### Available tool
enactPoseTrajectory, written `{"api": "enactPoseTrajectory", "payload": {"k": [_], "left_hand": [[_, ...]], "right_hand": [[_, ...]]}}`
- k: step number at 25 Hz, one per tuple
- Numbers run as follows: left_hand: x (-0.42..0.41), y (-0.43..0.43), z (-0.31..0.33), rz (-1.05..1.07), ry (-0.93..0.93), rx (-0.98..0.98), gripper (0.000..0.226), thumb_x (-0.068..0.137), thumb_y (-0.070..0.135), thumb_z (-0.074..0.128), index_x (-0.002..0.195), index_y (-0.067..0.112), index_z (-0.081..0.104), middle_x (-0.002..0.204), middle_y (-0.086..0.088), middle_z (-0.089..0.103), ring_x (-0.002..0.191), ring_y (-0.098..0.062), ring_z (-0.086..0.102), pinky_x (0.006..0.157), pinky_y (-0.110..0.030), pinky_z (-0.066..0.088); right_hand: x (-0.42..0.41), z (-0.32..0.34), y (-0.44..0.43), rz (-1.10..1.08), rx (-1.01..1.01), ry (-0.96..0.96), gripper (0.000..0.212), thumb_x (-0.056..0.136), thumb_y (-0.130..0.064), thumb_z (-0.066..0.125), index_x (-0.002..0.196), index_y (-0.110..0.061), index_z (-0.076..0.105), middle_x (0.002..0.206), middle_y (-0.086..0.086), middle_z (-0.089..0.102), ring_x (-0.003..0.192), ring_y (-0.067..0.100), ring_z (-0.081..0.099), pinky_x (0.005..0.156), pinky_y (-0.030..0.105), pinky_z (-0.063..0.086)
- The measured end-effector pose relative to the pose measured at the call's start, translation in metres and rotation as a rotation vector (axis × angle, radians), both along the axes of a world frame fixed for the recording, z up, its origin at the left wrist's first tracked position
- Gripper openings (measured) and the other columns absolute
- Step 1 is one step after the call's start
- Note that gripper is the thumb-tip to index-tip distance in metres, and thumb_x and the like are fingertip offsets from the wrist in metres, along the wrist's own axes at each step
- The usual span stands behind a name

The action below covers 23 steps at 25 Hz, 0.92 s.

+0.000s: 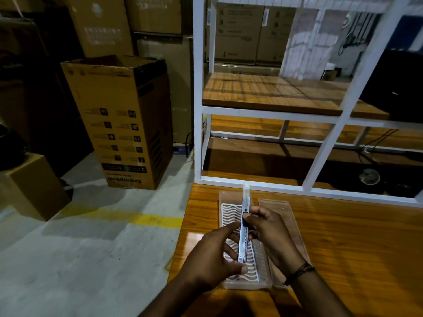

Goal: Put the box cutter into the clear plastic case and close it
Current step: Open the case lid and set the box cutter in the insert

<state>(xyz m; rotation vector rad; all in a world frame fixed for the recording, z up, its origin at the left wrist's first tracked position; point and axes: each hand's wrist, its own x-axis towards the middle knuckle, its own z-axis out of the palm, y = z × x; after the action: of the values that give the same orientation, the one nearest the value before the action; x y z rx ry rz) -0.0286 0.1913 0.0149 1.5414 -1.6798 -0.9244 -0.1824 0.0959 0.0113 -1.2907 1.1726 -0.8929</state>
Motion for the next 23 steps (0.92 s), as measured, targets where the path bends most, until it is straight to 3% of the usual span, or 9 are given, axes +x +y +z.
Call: {"api": "enactPoseTrajectory", "payload": {"k": [4,7,9,12,17,20,23], "left_hand": [[0.001,-0.002,-0.001,0.01,-0.014,-0.023,0.093,0.07,0.023,0.092,0.137,0.061,0.041,0.109,0.023,0.062,0.085,0.0,0.068,0.071,-0.025,0.063],[0.003,-0.004,-0.002,0.031,-0.015,-0.034,0.095,0.071,0.025,0.092,0.149,0.046,0.042,0.112,0.019,0.064,0.082,-0.002,0.07,0.066,-0.02,0.062],[0.004,-0.004,-0.002,0.045,-0.023,-0.035,0.094,0.072,0.027,0.091,0.15,0.044,0.042,0.112,0.018,0.064,0.08,-0.002,0.071,0.065,-0.02,0.061],[0.005,-0.004,-0.002,0.056,-0.041,-0.042,0.092,0.072,0.032,0.09,0.148,0.048,0.041,0.108,0.018,0.066,0.077,-0.002,0.073,0.071,-0.029,0.064],[0.002,-0.006,-0.005,0.055,-0.067,-0.022,0.089,0.072,0.035,0.089,0.147,0.049,0.041,0.106,0.019,0.066,0.077,-0.001,0.072,0.073,-0.03,0.064],[0.001,-0.007,-0.006,0.054,-0.131,-0.014,0.087,0.074,0.039,0.087,0.148,0.046,0.042,0.123,0.023,0.062,0.101,0.002,0.065,0.087,-0.027,0.059],[0.008,-0.013,-0.013,0.069,-0.27,-0.006,0.074,0.083,0.042,0.078,0.149,0.039,0.043,0.149,0.012,0.047,0.135,-0.013,0.047,0.107,-0.03,0.045]], "right_hand": [[-0.002,-0.002,0.01,0.045,-0.004,0.005,0.024,0.096,-0.01,0.06,0.115,-0.019,0.071,0.104,0.008,0.078,0.092,0.031,0.074,0.068,0.041,0.056],[-0.002,-0.004,0.018,0.063,0.013,-0.021,0.031,0.094,-0.007,0.06,0.119,-0.022,0.069,0.104,0.014,0.077,0.093,0.035,0.074,0.068,0.043,0.056],[-0.002,-0.004,0.021,0.073,0.019,-0.034,0.035,0.093,-0.003,0.06,0.119,-0.025,0.069,0.096,0.016,0.076,0.087,0.036,0.074,0.061,0.038,0.054],[-0.003,-0.002,0.026,0.073,0.03,-0.042,0.039,0.092,0.001,0.059,0.115,-0.029,0.069,0.075,0.001,0.074,0.076,0.026,0.071,0.059,0.036,0.051],[-0.005,-0.004,0.03,0.079,0.048,-0.028,0.043,0.09,0.003,0.06,0.11,-0.034,0.07,0.084,0.006,0.076,0.08,0.026,0.072,0.06,0.035,0.052],[-0.007,-0.005,0.028,0.1,0.036,0.012,0.046,0.088,0.004,0.062,0.117,-0.031,0.071,0.079,0.005,0.073,0.078,0.026,0.072,0.059,0.036,0.052],[-0.006,-0.009,0.023,0.098,-0.028,0.218,0.05,0.086,0.004,0.068,0.124,-0.028,0.066,0.071,-0.003,0.066,0.066,0.014,0.068,0.059,0.034,0.054]]}}
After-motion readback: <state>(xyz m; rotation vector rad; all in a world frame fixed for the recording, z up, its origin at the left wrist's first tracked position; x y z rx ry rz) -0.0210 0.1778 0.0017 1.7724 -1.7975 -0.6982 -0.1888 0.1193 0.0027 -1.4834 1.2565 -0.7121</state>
